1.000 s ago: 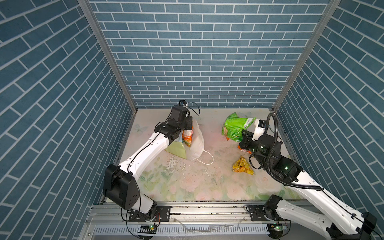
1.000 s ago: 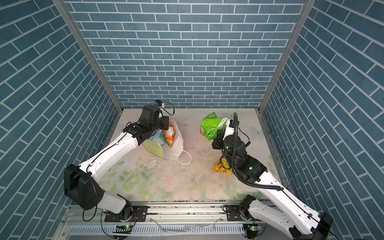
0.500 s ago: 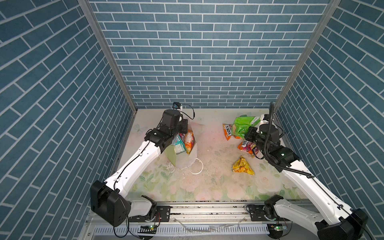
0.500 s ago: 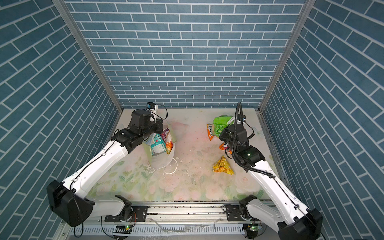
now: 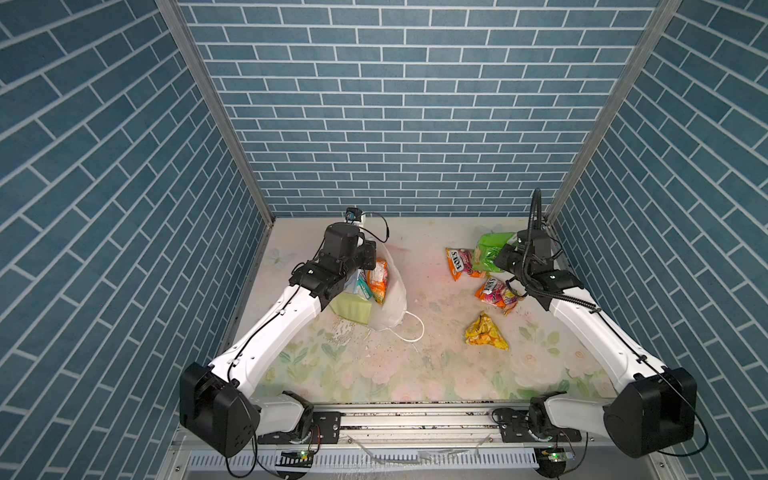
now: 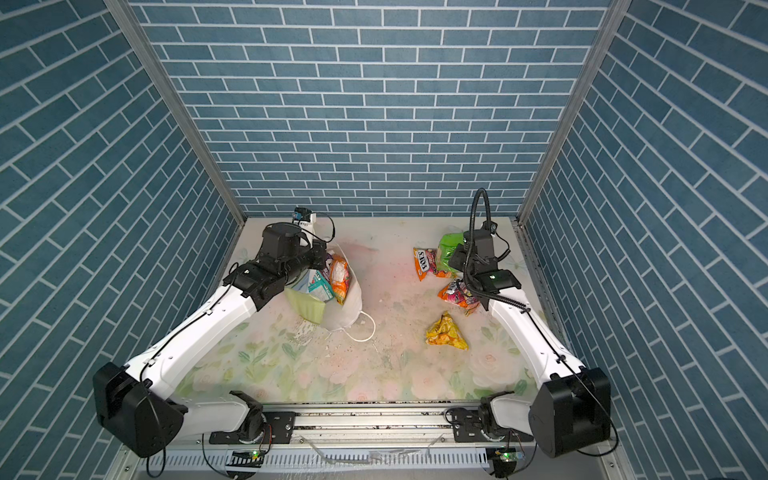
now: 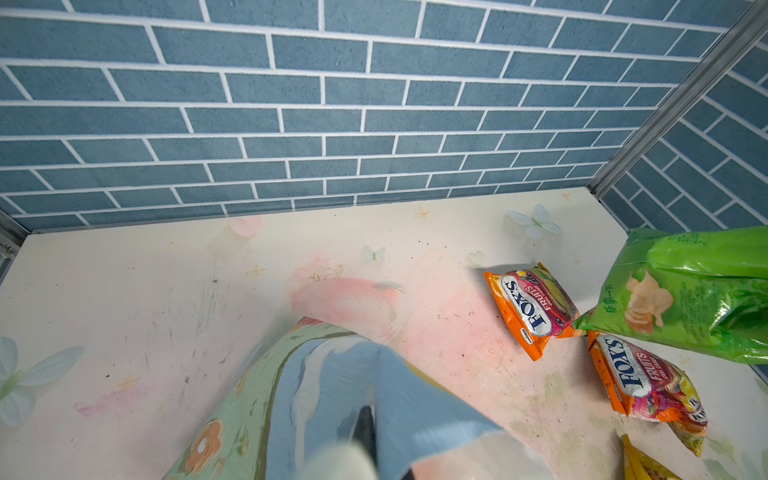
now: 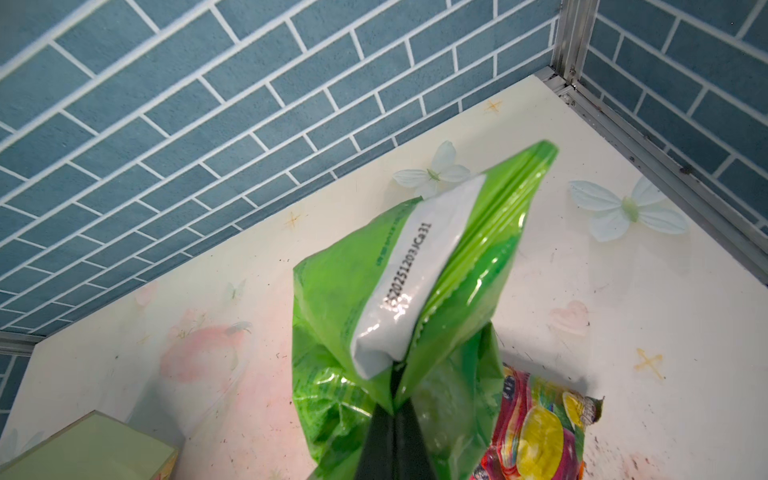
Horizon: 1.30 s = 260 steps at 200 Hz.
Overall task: Take the snacks out of the paper bag
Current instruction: 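Carry the green packet out of the bag toward the FOX'S packets, then lower the green packet onto the table and open the right gripper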
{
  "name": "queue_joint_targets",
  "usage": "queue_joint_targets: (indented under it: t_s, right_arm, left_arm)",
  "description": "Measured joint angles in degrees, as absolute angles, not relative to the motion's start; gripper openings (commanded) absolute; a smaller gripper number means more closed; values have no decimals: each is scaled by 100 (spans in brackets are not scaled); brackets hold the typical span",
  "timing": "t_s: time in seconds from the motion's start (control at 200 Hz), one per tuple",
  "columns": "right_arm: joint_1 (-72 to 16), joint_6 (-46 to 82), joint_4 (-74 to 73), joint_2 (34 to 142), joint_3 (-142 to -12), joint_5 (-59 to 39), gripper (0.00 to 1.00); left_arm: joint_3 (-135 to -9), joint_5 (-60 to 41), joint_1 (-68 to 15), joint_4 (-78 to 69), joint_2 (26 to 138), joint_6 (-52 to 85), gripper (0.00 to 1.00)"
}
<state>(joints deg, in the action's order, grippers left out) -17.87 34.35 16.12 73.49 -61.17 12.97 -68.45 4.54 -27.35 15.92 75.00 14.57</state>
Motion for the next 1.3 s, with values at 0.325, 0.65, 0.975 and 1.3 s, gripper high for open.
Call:
queue_joint_targets:
  t_s: [0.325, 0.65, 0.975, 1.3]
  right_arm:
    - [-1761, 2906, 1656, 7981, -6359, 2305, 0]
    - [-1686, 2480, 1673, 8761, -6914, 2882, 0]
    - [-1643, 2303, 1706, 9389, -7273, 3030, 13]
    - [-1643, 2353, 1581, 9292, -7218, 2482, 57]
  left_arm:
    - [-6810, 261, -2735, 1511, 7500, 1459, 0]
    - [-6810, 226, -2735, 1511, 7500, 1461, 0]
    - [-6810, 226, -2735, 1511, 7500, 1459, 0]
    - [-6810, 224, -2735, 1511, 7500, 1461, 0]
